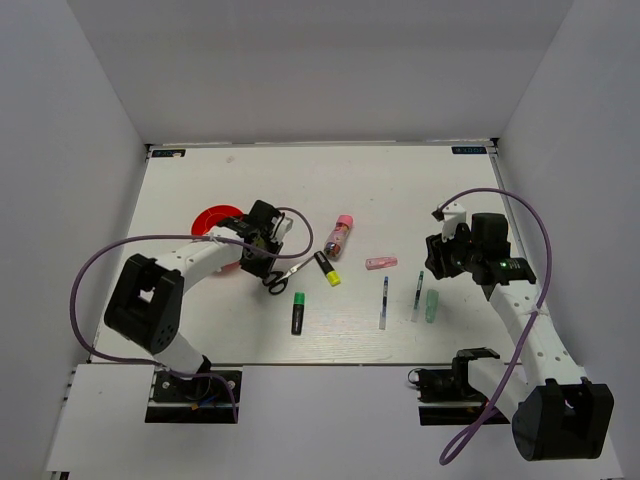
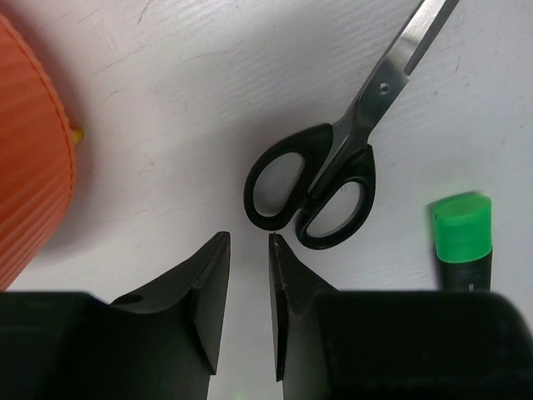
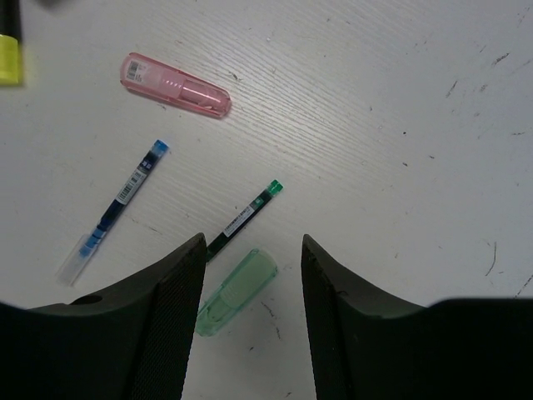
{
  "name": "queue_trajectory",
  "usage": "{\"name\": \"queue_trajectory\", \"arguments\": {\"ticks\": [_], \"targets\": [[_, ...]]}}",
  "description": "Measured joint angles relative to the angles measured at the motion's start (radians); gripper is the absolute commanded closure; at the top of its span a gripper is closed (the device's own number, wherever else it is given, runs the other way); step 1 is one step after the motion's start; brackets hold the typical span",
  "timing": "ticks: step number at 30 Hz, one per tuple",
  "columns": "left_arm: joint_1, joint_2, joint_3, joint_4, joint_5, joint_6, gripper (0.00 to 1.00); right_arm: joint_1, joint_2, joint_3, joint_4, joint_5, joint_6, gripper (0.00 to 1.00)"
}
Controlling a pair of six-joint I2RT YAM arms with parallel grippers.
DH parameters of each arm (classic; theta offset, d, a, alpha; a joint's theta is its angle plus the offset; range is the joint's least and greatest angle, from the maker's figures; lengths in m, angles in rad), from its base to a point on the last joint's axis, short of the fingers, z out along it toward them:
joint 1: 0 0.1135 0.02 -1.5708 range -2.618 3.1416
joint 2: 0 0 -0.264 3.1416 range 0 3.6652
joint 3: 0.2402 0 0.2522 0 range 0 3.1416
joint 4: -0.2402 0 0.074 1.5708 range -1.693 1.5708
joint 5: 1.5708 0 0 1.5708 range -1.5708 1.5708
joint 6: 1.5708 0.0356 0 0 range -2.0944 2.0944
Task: Sort the stationery into containers
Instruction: Grab a piece of stationery with the left arm
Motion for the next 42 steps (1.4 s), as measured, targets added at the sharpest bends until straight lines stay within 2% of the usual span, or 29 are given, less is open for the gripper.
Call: {"name": "queue_trajectory", "arguments": {"ticks": [15,38,39,40,42], "targets": [[0.003,0.068,0.017,0.035,0.017,-0.011,0.69,0.000,0.000,0.000,0.000,-0.002,0.000,0.47],[0.032,0.152,0.040,0.046,0.015,-0.008,0.66,0.005,0.000,0.000,0.000,-0.003,0.000,0.47],[0.032,0.152,0.040,0.046,0.015,-0.008,0.69,0.005,0.000,0.000,0.000,-0.003,0.000,0.47],[0.032,0.153,0.040,0.046,0.015,-0.009,0.77,0.005,0.000,0.000,0.000,-0.003,0.000,0.47],[0.032,0.154,0.040,0.047,0.013,-0.011,0.86,0.005,-0.001,0.000,0.000,-0.003,0.000,0.47]]}}
